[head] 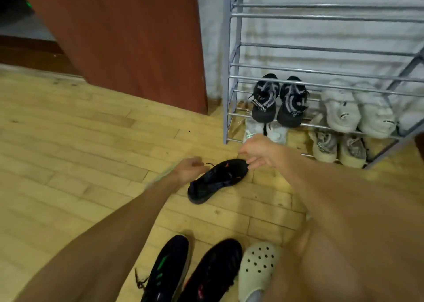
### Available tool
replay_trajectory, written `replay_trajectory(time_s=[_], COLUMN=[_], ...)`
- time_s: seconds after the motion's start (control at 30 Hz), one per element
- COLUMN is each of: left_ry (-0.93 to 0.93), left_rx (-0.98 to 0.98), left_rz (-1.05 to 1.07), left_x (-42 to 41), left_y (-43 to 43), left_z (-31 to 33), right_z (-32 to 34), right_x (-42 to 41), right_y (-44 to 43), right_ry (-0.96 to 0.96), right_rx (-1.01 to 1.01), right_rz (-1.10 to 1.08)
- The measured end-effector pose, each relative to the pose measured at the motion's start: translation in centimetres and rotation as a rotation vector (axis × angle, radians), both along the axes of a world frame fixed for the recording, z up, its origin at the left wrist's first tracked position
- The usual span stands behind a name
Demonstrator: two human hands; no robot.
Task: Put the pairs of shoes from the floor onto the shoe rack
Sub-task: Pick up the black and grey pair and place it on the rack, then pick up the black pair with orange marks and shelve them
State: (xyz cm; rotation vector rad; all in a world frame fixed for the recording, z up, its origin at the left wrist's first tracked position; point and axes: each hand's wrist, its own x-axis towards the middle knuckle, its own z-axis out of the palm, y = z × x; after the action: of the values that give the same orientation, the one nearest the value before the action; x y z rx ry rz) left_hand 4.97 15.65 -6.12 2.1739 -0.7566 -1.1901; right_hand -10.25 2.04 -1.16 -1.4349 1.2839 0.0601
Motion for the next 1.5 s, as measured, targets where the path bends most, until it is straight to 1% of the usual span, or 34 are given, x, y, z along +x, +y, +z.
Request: replay_trajectory(time_s=[0.07,0.17,0.27,0.33,0.5,0.63,0.73,0.8,0.87,0.97,1.0,1.03,1.1,1.17,1.23,1.37,1.43,1.5], left_ry=[-0.008,-0.004,-0.046,-0.068,-0.190,-0.351,-0.373,-0.392,-0.401,-0.432,-0.416,-0.362,-0.140,0.068,0.172,0.257,0.274,0.264], left_rx=[0.040,0.100,0.203,0.244,0.214,0.191,0.241,0.316,0.389,0.465,0.497,0.520,0.536,0.533,0.513,0.479,0.400,0.277], left_rz=[-0.020,-0.022,-0.080,-0.110,-0.132,-0.132,-0.152,-0.193,-0.207,-0.171,-0.174,-0.184,-0.157,-0.067,-0.004,0.029,0.042,0.034], left_x=[0.6,1.1,0.8,0.1,0.4,2.1,3.0,3.0,2.7,2.5,2.5,2.5,1.9,0.9,-0.1,-1.5,-1.8,-1.8], left_y=[2.7,5.5,6.7,6.6,3.3,0.0,-1.6,-2.2,-2.8,-3.5,-3.5,-3.4,-2.8,-1.8,-1.0,0.9,2.0,2.6], left_z=[-1.3,-3.5,-6.1,-7.9,-11.3,-13.4,-15.4,-16.5,-17.2,-17.4,-17.2,-17.1,-17.0,-16.6,-15.8,-12.2,-9.6,-6.8], right_z=[-1.1,-3.5,-5.3,-5.6,-6.9,-9.7,-12.0,-12.7,-12.5,-11.8,-11.6,-11.4,-10.7,-9.6,-8.1,-4.3,-2.4,-0.4], right_x=[0.6,0.7,0.3,0.4,1.7,1.0,-0.3,-0.8,-1.1,-1.0,-0.9,-0.8,-0.7,-0.6,-0.8,-1.3,-1.8,-2.4], right_y=[2.0,3.7,3.9,3.3,1.0,-0.4,-1.8,-2.8,-3.3,-3.3,-3.1,-2.9,-2.3,-1.7,-1.0,1.2,2.5,3.8], right_ry=[0.020,0.078,0.197,0.229,0.190,0.240,0.306,0.319,0.310,0.307,0.309,0.308,0.310,0.319,0.330,0.342,0.339,0.340], right_rx=[0.021,-0.004,-0.097,-0.134,-0.222,-0.228,-0.202,-0.199,-0.213,-0.228,-0.221,-0.220,-0.230,-0.254,-0.271,-0.313,-0.344,-0.358], right_rz=[0.042,0.135,0.315,0.417,0.520,0.639,0.713,0.722,0.723,0.696,0.693,0.694,0.693,0.678,0.651,0.585,0.527,0.483])
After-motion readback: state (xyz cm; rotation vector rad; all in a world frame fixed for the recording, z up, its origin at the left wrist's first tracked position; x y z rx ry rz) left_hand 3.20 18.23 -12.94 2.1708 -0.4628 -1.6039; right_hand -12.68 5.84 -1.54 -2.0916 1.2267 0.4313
